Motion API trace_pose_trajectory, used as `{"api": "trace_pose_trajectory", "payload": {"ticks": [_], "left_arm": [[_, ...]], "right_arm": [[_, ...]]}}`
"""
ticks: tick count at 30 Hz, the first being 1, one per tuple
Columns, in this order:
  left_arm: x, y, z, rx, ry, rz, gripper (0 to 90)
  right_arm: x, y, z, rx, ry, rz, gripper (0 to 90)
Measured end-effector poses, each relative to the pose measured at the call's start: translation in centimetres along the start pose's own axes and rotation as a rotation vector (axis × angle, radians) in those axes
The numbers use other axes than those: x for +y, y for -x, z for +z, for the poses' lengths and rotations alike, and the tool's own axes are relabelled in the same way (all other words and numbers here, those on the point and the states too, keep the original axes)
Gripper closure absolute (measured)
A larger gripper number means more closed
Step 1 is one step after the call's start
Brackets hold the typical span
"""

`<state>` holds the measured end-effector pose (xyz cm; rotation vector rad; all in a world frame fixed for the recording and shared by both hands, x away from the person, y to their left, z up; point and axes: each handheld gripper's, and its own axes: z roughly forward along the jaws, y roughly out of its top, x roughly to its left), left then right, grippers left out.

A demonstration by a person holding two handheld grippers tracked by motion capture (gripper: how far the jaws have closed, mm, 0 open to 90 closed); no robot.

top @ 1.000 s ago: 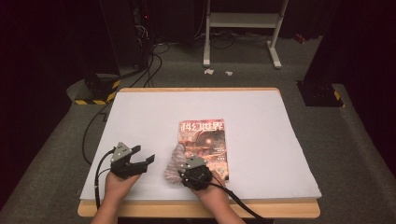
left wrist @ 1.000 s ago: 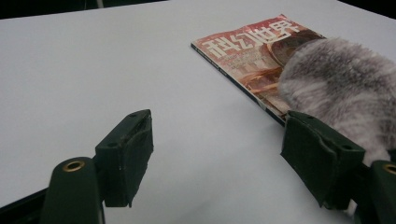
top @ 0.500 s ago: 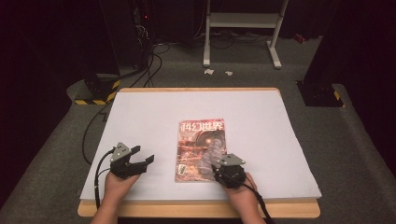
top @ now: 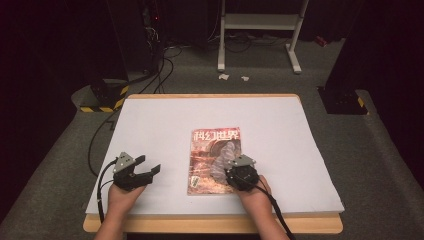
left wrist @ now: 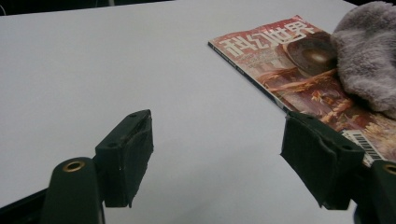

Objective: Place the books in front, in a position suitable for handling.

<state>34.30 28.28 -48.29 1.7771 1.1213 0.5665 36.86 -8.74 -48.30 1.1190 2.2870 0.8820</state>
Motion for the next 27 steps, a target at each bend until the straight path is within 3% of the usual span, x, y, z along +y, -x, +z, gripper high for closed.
{"api": "trace_pose_trajectory", "payload": {"ticks": [1,3,5,6,10,12,16,17,18,19,20,21,22,23,24,25,27], "left_arm": [[0.0,-0.1,0.0,0.005,-0.001,0.002,25.1],[-0.1,-0.2,-0.1,0.007,0.0,0.003,25.1],[-0.1,-0.2,-0.1,0.004,-0.001,0.002,25.1],[-0.1,-0.2,-0.1,0.004,-0.002,0.004,25.1],[-0.1,-0.2,0.0,0.001,-0.007,0.005,25.1],[-0.1,-0.2,0.0,0.0,-0.007,0.007,25.1],[-0.2,-0.1,0.0,-0.001,-0.014,0.008,25.1],[-0.2,-0.1,0.1,0.0,-0.017,0.013,25.1],[-0.2,-0.1,0.1,0.0,-0.017,0.013,25.1],[-0.2,0.0,0.1,0.001,-0.019,0.015,25.0],[-0.2,0.0,0.1,0.001,-0.019,0.015,24.9],[-0.3,0.0,0.1,0.0,-0.023,0.014,24.9],[-0.3,0.0,0.1,0.0,-0.023,0.014,24.9],[-0.3,0.0,0.1,-0.001,-0.027,0.012,24.9],[-0.3,0.0,0.1,-0.001,-0.027,0.012,24.9],[-0.3,0.0,0.2,-0.001,-0.029,0.015,24.9],[-0.3,0.0,0.2,0.0,-0.028,0.014,24.9]], "right_arm": [[0.9,-1.2,0.8,0.03,0.001,-0.018,58.8],[1.3,-1.8,1.1,0.041,0.003,-0.026,58.7],[2.9,-4.5,2.5,0.093,0.011,-0.059,58.7],[2.9,-4.5,2.5,0.093,0.011,-0.059,58.7],[4.6,-7.7,4.0,0.144,0.025,-0.118,58.5],[4.9,-8.1,4.3,0.143,0.026,-0.126,58.4],[4.1,-6.6,3.6,0.131,0.019,-0.107,58.3],[3.4,-5.2,3.1,0.111,0.018,-0.082,58.3],[3.4,-5.2,3.1,0.111,0.018,-0.082,58.3],[2.4,-3.3,2.3,0.08,0.016,-0.045,58.2],[2.4,-3.3,2.3,0.08,0.016,-0.045,58.2],[1.3,-1.4,1.5,0.05,0.017,-0.006,58.3],[1.3,-1.4,1.5,0.05,0.017,-0.006,58.3],[0.2,0.3,0.8,0.017,0.02,0.023,58.3],[0.2,0.3,0.8,0.017,0.02,0.023,58.3],[-0.6,1.6,0.2,-0.009,0.022,0.054,58.3],[-1.1,2.3,-0.2,-0.023,0.025,0.072,58.3]]}}
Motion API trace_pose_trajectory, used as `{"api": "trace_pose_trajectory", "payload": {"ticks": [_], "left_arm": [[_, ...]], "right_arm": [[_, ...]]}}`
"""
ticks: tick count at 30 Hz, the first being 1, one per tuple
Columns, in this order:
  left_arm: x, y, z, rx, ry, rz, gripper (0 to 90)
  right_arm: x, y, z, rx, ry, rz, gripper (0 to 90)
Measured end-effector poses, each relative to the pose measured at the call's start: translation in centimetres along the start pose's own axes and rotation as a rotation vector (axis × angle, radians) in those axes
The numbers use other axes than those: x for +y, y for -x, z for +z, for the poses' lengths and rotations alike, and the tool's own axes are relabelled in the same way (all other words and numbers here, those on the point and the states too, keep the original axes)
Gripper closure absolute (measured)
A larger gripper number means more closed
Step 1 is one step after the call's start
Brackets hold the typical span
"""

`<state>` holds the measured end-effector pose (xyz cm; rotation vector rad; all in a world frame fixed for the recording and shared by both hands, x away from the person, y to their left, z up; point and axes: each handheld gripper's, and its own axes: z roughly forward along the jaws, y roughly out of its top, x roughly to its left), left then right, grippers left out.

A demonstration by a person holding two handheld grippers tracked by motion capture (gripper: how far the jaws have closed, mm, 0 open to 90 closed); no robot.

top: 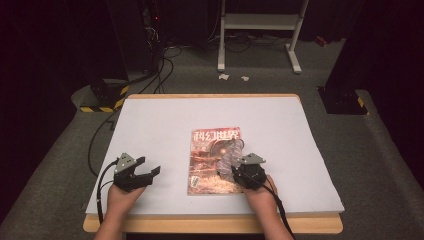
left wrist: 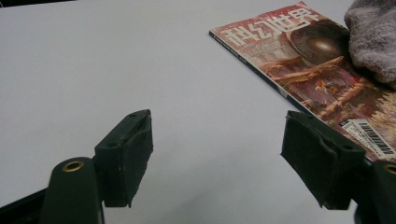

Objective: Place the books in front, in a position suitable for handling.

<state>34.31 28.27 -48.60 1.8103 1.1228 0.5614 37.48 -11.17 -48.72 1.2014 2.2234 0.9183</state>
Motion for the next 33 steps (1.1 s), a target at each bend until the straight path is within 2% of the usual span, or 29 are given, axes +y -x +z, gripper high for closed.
{"api": "trace_pose_trajectory", "payload": {"ticks": [3,4,6,8,9,10,11,12,13,14,15,16,17,18,19,20,22,25,26,27,28,29,30,31,32,33], "left_arm": [[0.0,0.0,0.0,0.001,0.002,-0.001,24.9],[0.0,0.0,0.0,0.0,0.004,-0.002,24.9],[0.0,0.0,0.0,-0.001,0.006,-0.002,24.9],[0.0,0.0,0.0,-0.003,0.007,-0.003,24.9],[0.0,0.0,0.0,-0.003,0.007,-0.003,24.9],[0.0,0.0,0.0,-0.003,0.01,-0.005,24.9],[0.0,0.0,0.0,-0.003,0.01,-0.005,24.9],[0.0,-0.1,0.0,-0.004,0.011,-0.004,24.9],[0.0,-0.1,0.0,-0.004,0.011,-0.004,24.9],[0.0,-0.1,0.0,-0.005,0.01,-0.004,24.9],[0.0,-0.1,0.0,-0.005,0.01,-0.004,24.9],[0.0,-0.1,0.0,-0.006,0.007,-0.001,24.9],[0.0,-0.1,0.0,-0.006,0.007,-0.001,24.9],[0.0,-0.1,0.0,-0.006,0.007,0.0,24.9],[0.0,-0.1,0.0,-0.006,0.007,0.0,24.9],[0.0,-0.1,0.0,-0.006,0.008,-0.001,24.9],[0.0,-0.1,0.0,-0.008,0.006,-0.001,24.9],[0.0,-0.1,0.0,-0.007,0.003,0.0,24.8],[0.0,-0.1,0.0,-0.007,0.002,0.001,24.8],[0.0,-0.1,0.0,-0.007,0.002,0.001,24.8],[0.0,-0.1,0.0,-0.007,0.002,0.001,24.8],[0.0,-0.1,0.0,-0.007,0.002,0.001,24.8],[0.0,-0.1,0.0,-0.006,0.002,0.001,24.8],[0.0,-0.1,0.0,-0.006,0.002,0.001,24.8],[0.0,0.0,-0.1,-0.005,0.002,0.002,24.8],[0.0,0.0,-0.1,-0.005,0.002,0.002,24.8]], "right_arm": [[0.0,0.0,0.0,-0.005,-0.002,0.005,58.4],[0.3,-0.4,0.1,-0.025,-0.014,-0.015,58.5],[0.6,-0.7,0.2,-0.027,-0.019,-0.025,58.4],[1.4,-1.7,0.8,-0.011,-0.029,-0.054,58.5],[1.4,-1.7,0.8,-0.011,-0.029,-0.054,58.5],[2.0,-2.9,1.3,0.01,-0.029,-0.071,58.5],[2.0,-2.9,1.3,0.01,-0.029,-0.071,58.5],[2.6,-4.4,1.9,0.038,-0.024,-0.092,58.5],[2.6,-4.4,1.9,0.038,-0.024,-0.092,58.5],[3.3,-6.1,2.5,0.071,-0.023,-0.113,58.4],[3.3,-6.1,2.5,0.071,-0.023,-0.113,58.4],[3.9,-7.9,3.1,0.103,-0.018,-0.14,58.5],[3.9,-7.9,3.1,0.103,-0.018,-0.14,58.5],[4.5,-9.6,3.7,0.133,-0.01,-0.165,58.4],[4.5,-9.6,3.7,0.133,-0.01,-0.165,58.4],[4.9,-10.9,4.0,0.152,-0.008,-0.183,58.4],[5.1,-11.5,4.3,0.153,-0.004,-0.197,58.4],[5.0,-11.1,4.3,0.162,-0.004,-0.194,58.3],[4.8,-10.4,4.1,0.157,-0.006,-0.183,58.3],[4.8,-10.4,4.1,0.157,-0.006,-0.183,58.3],[4.3,-9.3,3.7,0.141,-0.009,-0.163,58.3],[4.3,-9.3,3.7,0.141,-0.009,-0.163,58.3],[3.8,-7.9,3.2,0.117,-0.011,-0.14,58.3],[3.8,-7.9,3.2,0.117,-0.011,-0.14,58.3],[3.1,-6.2,2.6,0.085,-0.013,-0.116,58.3],[3.1,-6.2,2.6,0.085,-0.013,-0.116,58.3]]}}
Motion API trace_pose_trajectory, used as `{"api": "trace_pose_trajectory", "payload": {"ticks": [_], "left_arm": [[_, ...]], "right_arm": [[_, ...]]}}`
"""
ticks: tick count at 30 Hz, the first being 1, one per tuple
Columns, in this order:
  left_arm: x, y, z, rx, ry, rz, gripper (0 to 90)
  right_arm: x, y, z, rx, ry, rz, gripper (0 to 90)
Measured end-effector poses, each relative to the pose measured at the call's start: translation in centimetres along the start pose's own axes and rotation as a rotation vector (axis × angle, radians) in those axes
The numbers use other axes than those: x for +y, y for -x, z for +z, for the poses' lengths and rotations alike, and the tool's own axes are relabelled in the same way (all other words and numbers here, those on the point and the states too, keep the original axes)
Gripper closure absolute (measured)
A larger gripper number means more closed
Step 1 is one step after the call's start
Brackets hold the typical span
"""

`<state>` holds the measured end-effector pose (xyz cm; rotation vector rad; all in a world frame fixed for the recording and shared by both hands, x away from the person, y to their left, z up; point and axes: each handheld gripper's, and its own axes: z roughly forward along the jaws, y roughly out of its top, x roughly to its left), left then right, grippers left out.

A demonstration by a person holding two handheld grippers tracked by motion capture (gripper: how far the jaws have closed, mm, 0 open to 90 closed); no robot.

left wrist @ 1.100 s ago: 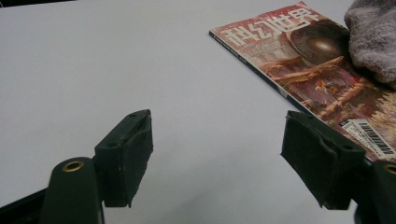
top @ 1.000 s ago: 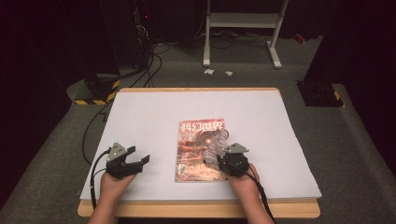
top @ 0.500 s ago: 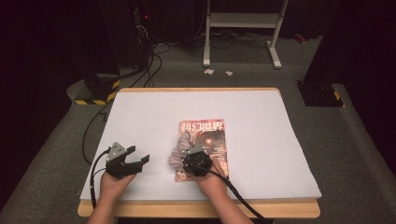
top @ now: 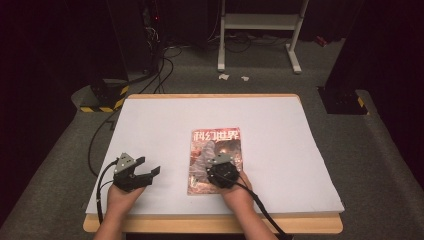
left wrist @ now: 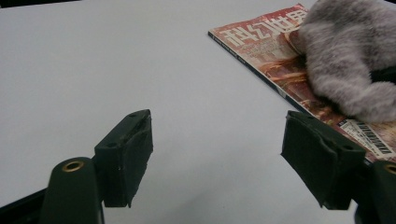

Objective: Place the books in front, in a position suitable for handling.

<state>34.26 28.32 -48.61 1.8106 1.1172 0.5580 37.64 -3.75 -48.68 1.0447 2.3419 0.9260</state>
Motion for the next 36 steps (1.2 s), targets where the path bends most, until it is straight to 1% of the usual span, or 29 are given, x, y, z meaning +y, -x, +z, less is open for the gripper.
{"api": "trace_pose_trajectory", "payload": {"ticks": [1,2,3,4,5,6,7,9,12,13,15,17,18,19,20,21,22,23,25,26,27,28,29,30,31,32,33,34,36], "left_arm": [[0.0,0.0,0.0,0.001,0.0,-0.001,24.8],[0.0,0.0,0.0,0.001,0.0,-0.001,24.8],[0.0,0.1,0.0,0.0,0.002,-0.003,24.8],[0.0,0.1,0.0,-0.002,0.002,-0.005,24.8],[0.0,0.1,0.1,-0.002,0.0,-0.003,24.8],[0.0,0.1,0.2,-0.003,-0.003,-0.002,24.8],[0.0,0.2,0.2,-0.005,-0.006,0.0,24.8],[0.0,0.3,0.2,-0.005,-0.004,0.001,24.8],[0.0,0.3,0.2,-0.008,-0.001,0.0,24.8],[0.0,0.4,0.1,-0.009,-0.001,0.0,24.8],[0.0,0.4,0.2,-0.012,-0.002,0.001,24.8],[0.0,0.4,0.3,-0.017,-0.003,0.003,24.8],[0.0,0.4,0.3,-0.017,-0.003,0.003,24.8],[0.0,0.4,0.3,-0.019,0.001,0.0,24.8],[0.0,0.4,0.3,-0.019,0.001,0.0,24.8],[0.0,0.3,0.2,-0.022,0.003,-0.003,24.8],[0.0,0.3,0.2,-0.022,0.003,-0.003,24.8],[0.0,0.3,0.2,-0.024,0.003,-0.002,24.8],[0.0,0.3,0.3,-0.025,0.001,-0.002,24.8],[0.0,0.3,0.3,-0.025,-0.001,0.002,24.8],[0.0,0.3,0.4,-0.026,-0.006,0.006,24.8],[0.0,0.3,0.4,-0.026,-0.006,0.006,24.8],[-0.1,0.4,0.5,-0.028,-0.008,0.002,24.8],[-0.1,0.3,0.5,-0.027,-0.012,0.005,24.6],[-0.1,0.3,0.5,-0.027,-0.013,0.008,24.6],[-0.1,0.2,0.4,-0.026,-0.012,0.007,24.5],[-0.1,0.1,0.3,-0.024,-0.009,0.002,24.5],[-0.1,0.0,0.3,-0.023,-0.006,-0.001,24.5],[-0.1,-0.1,0.2,-0.02,-0.007,-0.001,24.5]], "right_arm": [[-1.1,1.7,-0.9,-0.027,0.004,0.039,58.3],[-1.1,1.7,-0.9,-0.027,0.004,0.039,58.3],[-1.6,2.4,-1.2,-0.04,0.005,0.048,58.4],[-2.5,3.7,-1.9,-0.071,0.01,0.079,58.4],[-3.0,4.4,-2.3,-0.081,0.01,0.096,58.4],[-3.0,4.4,-2.3,-0.081,0.01,0.096,58.4],[-3.1,4.9,-2.5,-0.095,0.004,0.102,58.4],[-3.1,5.0,-2.5,-0.095,0.001,0.102,58.4],[-2.8,5.7,-2.1,-0.115,0.001,0.108,58.2],[-2.4,6.1,-1.7,-0.123,-0.005,0.123,58.3],[-2.1,6.1,-1.5,-0.125,-0.011,0.12,58.4],[-0.7,5.6,-0.4,-0.128,-0.032,0.09,58.5],[-0.7,5.6,-0.4,-0.128,-0.032,0.09,58.5],[0.3,4.9,0.5,-0.119,-0.04,0.064,58.5],[0.3,4.9,0.5,-0.119,-0.04,0.064,58.5],[1.5,3.7,1.5,-0.107,-0.041,0.042,58.5],[1.5,3.7,1.5,-0.107,-0.041,0.042,58.5],[1.9,3.1,1.9,-0.102,-0.042,0.037,58.5],[3.6,0.6,3.5,-0.061,-0.031,-0.001,58.5],[3.6,0.6,3.5,-0.061,-0.031,-0.001,58.5],[4.4,-0.9,4.2,-0.037,-0.025,-0.013,58.5],[4.4,-0.9,4.2,-0.037,-0.025,-0.013,58.5],[4.7,-1.4,4.4,-0.034,-0.023,-0.028,58.5],[5.1,-2.3,4.7,-0.034,-0.021,-0.061,58.5],[5.2,-2.6,4.8,-0.037,-0.019,-0.078,58.5],[5.2,-2.6,4.8,-0.041,-0.016,-0.088,58.4],[5.1,-2.5,4.8,-0.033,-0.02,-0.079,58.3],[4.8,-1.7,4.6,-0.008,-0.016,-0.049,58.1],[4.1,-0.6,4.0,-0.021,-0.016,-0.03,58.1]]}}
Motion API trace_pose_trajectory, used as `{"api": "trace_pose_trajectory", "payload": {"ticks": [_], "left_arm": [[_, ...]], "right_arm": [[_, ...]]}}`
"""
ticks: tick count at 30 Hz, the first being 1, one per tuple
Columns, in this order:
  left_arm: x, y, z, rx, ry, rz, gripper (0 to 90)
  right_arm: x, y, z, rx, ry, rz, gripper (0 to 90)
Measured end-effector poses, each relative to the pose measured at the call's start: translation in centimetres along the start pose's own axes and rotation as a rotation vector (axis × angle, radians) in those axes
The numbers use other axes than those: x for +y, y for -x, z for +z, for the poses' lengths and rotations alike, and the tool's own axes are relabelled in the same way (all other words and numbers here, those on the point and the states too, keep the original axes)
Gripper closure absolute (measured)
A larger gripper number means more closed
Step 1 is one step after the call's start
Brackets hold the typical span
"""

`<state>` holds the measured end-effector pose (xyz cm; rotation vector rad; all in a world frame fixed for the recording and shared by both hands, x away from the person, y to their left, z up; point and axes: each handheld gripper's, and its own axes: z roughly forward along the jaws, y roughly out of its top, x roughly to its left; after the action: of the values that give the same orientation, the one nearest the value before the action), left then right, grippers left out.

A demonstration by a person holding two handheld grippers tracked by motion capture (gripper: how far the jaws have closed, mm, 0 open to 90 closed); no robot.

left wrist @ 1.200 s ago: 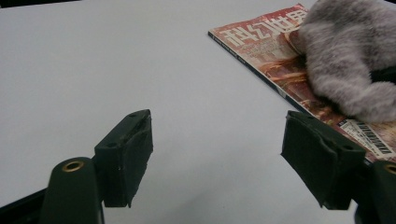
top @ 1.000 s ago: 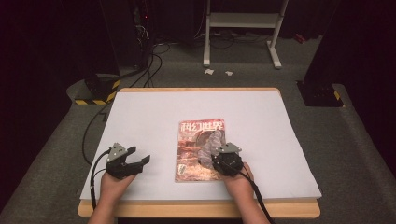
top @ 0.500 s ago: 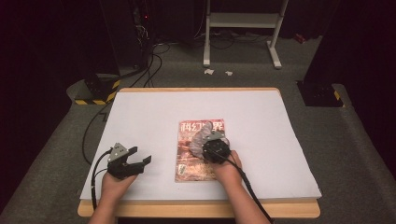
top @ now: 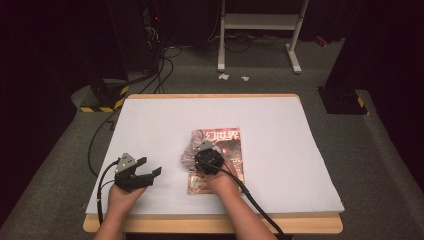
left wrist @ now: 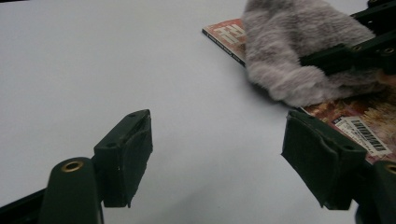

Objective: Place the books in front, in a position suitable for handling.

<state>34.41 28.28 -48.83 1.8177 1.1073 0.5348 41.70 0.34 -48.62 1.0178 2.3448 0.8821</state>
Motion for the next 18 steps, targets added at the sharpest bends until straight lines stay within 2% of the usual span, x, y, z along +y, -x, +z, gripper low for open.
{"api": "trace_pose_trajectory", "payload": {"ticks": [7,11,13,15,18], "left_arm": [[-0.1,-0.1,-0.1,0.005,0.0,-0.004,24.5],[-0.1,-0.1,0.1,0.009,-0.007,-0.006,24.5],[-0.1,-0.1,0.1,0.009,-0.01,-0.007,24.5],[-0.1,0.0,0.2,0.009,-0.009,-0.006,24.5],[-0.2,0.0,0.3,0.009,-0.013,-0.002,24.5]], "right_arm": [[-4.0,6.1,-2.8,-0.092,0.001,0.116,58.1],[-5.5,8.4,-3.9,-0.129,0.003,0.174,58.1],[-5.7,8.5,-4.0,-0.129,0.008,0.177,58.3],[-5.3,8.0,-3.8,-0.152,-0.004,0.158,58.5],[-4.4,7.1,-3.2,-0.136,-0.011,0.135,58.5]]}}
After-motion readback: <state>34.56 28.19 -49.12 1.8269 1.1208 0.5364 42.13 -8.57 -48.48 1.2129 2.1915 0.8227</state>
